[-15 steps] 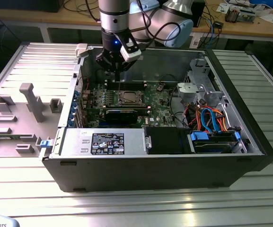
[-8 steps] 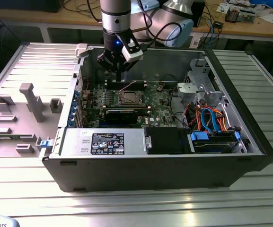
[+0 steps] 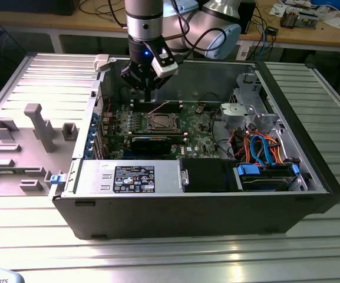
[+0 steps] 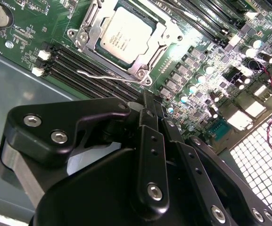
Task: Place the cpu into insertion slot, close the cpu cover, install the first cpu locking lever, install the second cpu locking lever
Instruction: 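Install the first cpu locking lever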
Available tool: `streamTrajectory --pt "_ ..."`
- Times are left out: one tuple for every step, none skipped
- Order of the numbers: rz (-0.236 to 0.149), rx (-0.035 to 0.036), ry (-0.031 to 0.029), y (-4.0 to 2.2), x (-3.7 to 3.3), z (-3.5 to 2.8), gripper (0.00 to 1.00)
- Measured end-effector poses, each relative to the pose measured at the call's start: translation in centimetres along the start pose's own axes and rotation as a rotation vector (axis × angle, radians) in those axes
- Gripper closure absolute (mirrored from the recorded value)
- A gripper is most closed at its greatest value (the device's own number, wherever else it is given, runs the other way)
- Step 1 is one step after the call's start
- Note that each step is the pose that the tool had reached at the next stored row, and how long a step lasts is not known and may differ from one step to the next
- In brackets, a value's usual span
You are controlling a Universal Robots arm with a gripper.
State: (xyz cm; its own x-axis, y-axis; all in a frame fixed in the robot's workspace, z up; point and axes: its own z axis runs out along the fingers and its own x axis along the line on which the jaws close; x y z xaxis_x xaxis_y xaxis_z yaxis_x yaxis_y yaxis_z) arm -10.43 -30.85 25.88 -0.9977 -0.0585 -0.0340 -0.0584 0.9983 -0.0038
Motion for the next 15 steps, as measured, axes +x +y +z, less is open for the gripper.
streamTrajectory --pt "0.000 0.0000 0.0000 0.00 0.00 0.00 0.89" --pt "0.000 0.0000 0.0000 0.00 0.00 0.00 0.89" --pt "0.000 0.0000 -0.0001 0.00 0.00 0.00 0.89" --pt "0.000 0.0000 -0.0001 0.00 0.00 0.01 0.89" --pt "0.000 -0.0001 -0.0001 0.00 0.00 0.01 0.89" --pt "0.000 -0.0028 -0.0005 -0.01 -0.01 0.02 0.89" --pt "0.000 -0.0081 -0.0008 -0.04 0.00 0.04 0.89" --pt "0.001 -0.0169 -0.0011 -0.08 0.01 0.05 0.89" --pt "0.001 -0.0292 -0.0017 -0.15 0.01 0.09 0.89" --pt "0.001 -0.0315 -0.0020 -0.16 0.01 0.11 0.89" --pt "0.002 -0.0314 -0.0019 -0.16 0.01 0.11 0.89" --pt "0.002 -0.0313 -0.0018 -0.16 0.01 0.11 0.89" --pt "0.002 -0.0314 -0.0018 -0.16 0.01 0.12 0.89" --pt "0.002 -0.0314 -0.0019 -0.16 0.01 0.12 0.89" --pt "0.002 -0.0314 -0.0019 -0.16 0.01 0.13 0.89"
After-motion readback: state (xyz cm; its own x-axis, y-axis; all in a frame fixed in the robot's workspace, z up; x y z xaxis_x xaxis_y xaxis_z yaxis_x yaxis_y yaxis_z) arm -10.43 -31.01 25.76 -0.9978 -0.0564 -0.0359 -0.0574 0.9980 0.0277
